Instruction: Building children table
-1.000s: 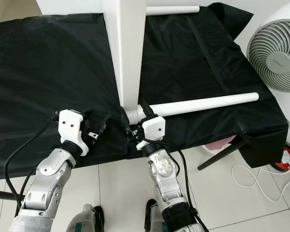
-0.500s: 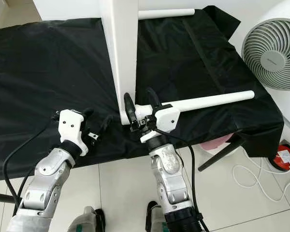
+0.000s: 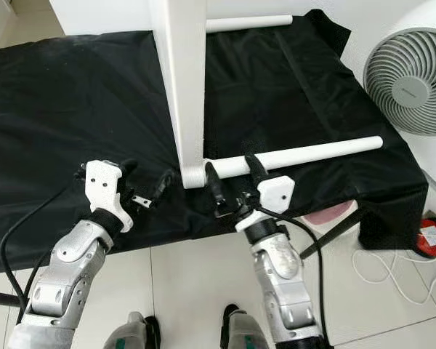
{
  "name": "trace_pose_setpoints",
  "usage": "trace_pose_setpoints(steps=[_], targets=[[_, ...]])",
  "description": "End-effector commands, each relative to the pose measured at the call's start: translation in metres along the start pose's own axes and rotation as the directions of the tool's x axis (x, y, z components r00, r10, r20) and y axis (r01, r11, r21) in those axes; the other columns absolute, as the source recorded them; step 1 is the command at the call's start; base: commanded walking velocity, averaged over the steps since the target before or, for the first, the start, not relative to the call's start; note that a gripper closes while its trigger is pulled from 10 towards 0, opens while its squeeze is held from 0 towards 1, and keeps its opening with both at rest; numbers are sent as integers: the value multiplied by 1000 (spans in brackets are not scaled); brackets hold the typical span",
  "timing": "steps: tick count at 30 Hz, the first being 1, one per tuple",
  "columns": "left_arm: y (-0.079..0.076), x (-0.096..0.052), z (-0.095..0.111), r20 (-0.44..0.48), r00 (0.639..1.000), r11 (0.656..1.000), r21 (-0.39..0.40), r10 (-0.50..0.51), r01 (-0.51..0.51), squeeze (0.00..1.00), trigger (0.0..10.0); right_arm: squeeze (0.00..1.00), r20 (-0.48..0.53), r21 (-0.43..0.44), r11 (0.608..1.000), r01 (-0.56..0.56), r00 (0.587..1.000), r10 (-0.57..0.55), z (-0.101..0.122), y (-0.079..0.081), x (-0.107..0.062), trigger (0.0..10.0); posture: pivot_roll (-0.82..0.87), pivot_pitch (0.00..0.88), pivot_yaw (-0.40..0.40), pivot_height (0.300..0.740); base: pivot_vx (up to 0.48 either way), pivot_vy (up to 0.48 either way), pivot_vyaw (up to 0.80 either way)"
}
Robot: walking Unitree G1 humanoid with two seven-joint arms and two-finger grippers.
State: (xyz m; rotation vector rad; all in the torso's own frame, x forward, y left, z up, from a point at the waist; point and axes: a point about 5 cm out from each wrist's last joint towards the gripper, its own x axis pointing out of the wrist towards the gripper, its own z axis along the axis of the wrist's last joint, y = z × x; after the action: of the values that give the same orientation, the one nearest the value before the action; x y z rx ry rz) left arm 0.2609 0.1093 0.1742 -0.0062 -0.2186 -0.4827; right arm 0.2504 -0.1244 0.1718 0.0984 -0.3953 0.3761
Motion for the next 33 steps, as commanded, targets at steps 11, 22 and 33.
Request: trace_pose_setpoints(steps=[11,22,33], targets=[[-18,13,3,-5,999,998,48,-36,37,0,10000,0,-70,-133,981,143,986,-153,-14,-31,2,10000,-62,128,42,740,0,0,0],[-4,27,-11,-137,966,976,17,219,-219,0,10000,0,-43,-149,943,297,951,-307,-12,-48,9,10000,-75,125,17,740,0,0,0],[-1,34,-4,-145,954,965,27,261,-260,0,10000,0,10,-162,923,348,936,-351,-6,-58,23,10000,-70,115,16,740,0,0,0]])
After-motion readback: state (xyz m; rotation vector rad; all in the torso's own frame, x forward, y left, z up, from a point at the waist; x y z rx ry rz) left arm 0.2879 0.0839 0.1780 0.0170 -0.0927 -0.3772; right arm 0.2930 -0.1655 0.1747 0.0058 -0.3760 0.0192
